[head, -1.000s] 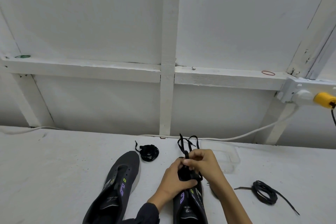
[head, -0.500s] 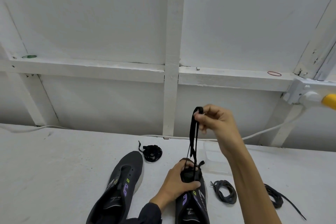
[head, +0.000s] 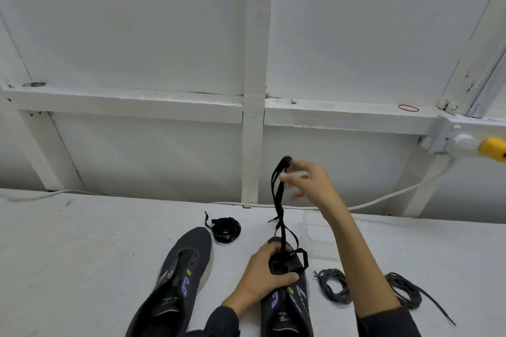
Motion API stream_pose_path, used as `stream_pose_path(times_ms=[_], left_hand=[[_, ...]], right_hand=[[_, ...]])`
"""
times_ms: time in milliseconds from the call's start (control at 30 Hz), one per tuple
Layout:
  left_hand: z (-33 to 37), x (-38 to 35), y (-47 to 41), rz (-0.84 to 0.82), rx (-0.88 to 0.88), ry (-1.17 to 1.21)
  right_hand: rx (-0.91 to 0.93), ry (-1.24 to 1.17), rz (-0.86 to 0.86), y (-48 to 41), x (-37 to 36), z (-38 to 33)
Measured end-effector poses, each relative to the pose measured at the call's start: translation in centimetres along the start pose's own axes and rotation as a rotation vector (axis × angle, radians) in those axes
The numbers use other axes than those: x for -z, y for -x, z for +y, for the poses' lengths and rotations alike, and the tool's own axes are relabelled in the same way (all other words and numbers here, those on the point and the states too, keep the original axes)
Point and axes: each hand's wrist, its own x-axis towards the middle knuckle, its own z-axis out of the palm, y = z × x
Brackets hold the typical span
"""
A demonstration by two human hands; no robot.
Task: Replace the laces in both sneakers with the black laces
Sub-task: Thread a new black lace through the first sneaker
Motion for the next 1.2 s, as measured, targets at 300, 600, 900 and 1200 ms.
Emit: stream_pose_path(times_ms=[300, 600, 900, 1200], left_hand=[[0.2, -0.2, -0.1, 0.016, -0.035, -0.050], [1.3, -0.2, -0.1, 0.070, -0.076, 0.018], [1.4, 0.0, -0.1, 0.023, -0.045, 0.028], [1.6, 0.4, -0.1, -0.017, -0.002, 0.068]], right_hand=[[-0.448, 0.609, -0.358, 5.6, 0.0, 8.1], [-0.262, 0.243, -0.081, 7.8, -1.2, 9.4], [-0.122, -0.013, -0.026, 8.2, -1.9, 7.8], [-0.018, -0.200, -0.021, 6.5, -0.4, 2.6]])
